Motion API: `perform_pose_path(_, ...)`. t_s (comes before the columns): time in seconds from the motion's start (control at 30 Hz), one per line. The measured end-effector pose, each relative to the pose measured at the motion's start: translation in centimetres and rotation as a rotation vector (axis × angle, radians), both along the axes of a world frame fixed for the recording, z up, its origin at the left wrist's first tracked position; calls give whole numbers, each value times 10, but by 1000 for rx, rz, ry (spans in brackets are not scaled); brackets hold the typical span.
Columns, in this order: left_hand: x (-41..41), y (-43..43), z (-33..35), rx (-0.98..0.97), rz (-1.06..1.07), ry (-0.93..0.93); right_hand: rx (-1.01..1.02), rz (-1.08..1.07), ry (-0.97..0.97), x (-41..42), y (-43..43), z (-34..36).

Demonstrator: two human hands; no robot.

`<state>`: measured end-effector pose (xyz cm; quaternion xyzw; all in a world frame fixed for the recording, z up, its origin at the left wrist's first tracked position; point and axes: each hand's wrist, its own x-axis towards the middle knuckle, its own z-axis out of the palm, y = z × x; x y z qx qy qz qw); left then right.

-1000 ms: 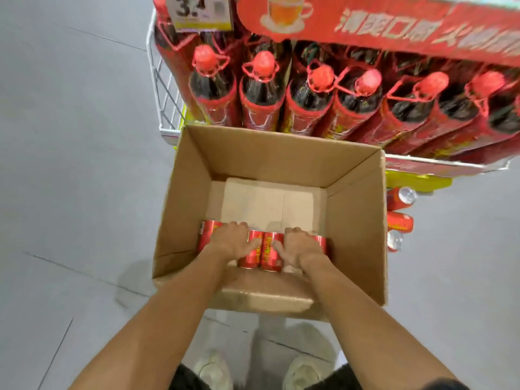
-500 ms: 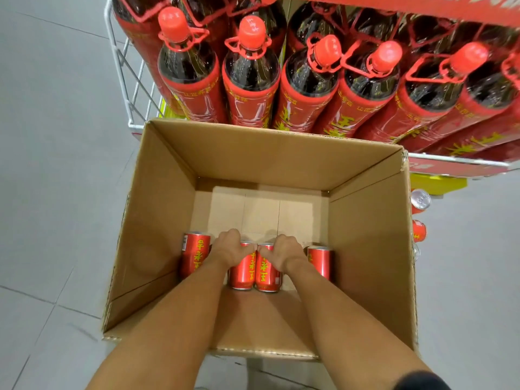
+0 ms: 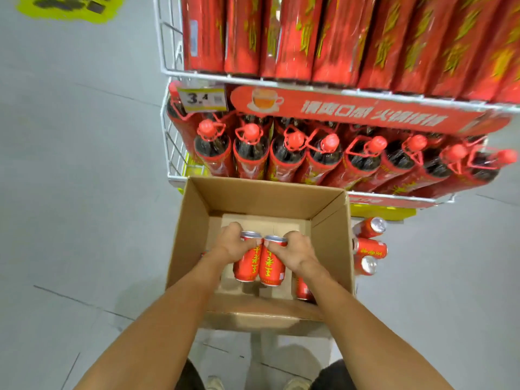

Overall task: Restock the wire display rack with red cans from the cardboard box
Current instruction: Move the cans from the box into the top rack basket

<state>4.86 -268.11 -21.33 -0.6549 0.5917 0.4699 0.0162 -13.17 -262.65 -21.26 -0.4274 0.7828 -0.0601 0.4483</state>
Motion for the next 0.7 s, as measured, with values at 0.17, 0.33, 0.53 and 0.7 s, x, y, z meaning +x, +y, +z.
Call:
perform_pose_path(0.17, -1, -9, 195, -104, 0, 81, -134, -49, 7, -9, -5, 192)
perform_pose_path(0.33, -3, -16, 404, -192, -42, 209, -257, -117, 70, -15, -10, 401)
perform_pose_path(0.53, -18, -27, 644, -365, -25, 266, -509, -142, 54, -32, -19, 638)
perform_pose_path(0.7, -40, -54, 795, -593, 1, 330, -732, -146, 108, -55, -46, 787)
